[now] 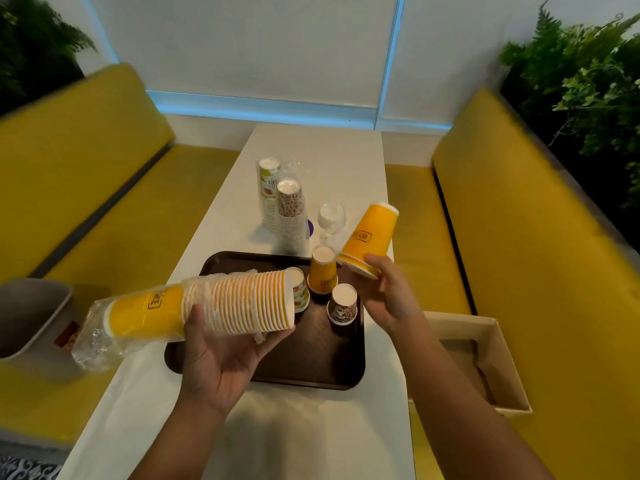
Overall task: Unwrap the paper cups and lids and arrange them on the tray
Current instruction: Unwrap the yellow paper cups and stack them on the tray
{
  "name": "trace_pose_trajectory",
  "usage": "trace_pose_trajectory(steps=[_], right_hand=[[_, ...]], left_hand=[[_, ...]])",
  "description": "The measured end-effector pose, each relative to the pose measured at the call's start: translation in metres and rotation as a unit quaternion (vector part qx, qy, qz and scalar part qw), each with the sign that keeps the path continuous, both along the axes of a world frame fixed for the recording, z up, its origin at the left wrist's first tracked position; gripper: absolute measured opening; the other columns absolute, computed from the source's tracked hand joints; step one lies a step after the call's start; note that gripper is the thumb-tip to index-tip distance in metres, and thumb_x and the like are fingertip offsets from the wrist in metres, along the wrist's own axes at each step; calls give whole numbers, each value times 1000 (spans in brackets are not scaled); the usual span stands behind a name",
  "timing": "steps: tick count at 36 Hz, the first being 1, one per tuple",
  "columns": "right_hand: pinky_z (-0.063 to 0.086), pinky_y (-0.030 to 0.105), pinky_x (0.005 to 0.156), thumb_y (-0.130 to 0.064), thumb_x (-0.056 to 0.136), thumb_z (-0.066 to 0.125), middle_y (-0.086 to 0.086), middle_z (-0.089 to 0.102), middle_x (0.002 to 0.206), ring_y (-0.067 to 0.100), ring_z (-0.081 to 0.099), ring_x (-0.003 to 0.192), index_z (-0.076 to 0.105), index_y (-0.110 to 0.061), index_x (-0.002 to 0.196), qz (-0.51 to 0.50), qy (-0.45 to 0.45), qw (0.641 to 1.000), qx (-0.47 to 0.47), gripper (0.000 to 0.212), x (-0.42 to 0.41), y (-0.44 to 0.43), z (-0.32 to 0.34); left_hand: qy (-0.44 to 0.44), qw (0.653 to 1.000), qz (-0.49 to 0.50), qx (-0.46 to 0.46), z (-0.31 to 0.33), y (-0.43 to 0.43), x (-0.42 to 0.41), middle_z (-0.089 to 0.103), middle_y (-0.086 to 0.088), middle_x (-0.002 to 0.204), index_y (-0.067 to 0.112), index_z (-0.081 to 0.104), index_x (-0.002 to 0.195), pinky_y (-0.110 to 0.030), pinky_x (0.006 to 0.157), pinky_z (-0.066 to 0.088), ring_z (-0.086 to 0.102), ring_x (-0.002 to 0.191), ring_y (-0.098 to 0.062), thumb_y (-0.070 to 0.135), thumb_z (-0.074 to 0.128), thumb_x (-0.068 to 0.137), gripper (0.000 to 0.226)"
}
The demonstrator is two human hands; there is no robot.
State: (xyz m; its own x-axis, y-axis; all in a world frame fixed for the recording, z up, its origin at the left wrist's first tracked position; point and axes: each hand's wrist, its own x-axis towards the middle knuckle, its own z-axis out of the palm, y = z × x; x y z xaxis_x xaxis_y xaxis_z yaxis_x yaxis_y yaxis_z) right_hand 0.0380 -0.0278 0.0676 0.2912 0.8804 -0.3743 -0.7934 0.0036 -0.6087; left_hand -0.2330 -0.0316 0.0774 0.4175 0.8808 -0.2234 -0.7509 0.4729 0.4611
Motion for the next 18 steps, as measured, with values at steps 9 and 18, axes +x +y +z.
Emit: trace_pose_trajectory(steps=[9,18], right_hand=[[58,51,102,-23,84,89,0,48,147,25,58,129,32,-39,145,26,-424,904,-48,85,8,81,-22],[53,25,86,-16,78,93,0,51,129,18,60,116,29,-32,137,135,-549,823,-52,89,11,110,-57]], left_hand=[[42,999,14,-4,6,27,-5,61,-19,143,34,45,151,-72,85,55,57,131,-49,50,99,53,114],[24,999,31,-12,-2,44,-7,58,-21,147,33,43,154,-76,90,50,57,132,-47,55,76,86,79]])
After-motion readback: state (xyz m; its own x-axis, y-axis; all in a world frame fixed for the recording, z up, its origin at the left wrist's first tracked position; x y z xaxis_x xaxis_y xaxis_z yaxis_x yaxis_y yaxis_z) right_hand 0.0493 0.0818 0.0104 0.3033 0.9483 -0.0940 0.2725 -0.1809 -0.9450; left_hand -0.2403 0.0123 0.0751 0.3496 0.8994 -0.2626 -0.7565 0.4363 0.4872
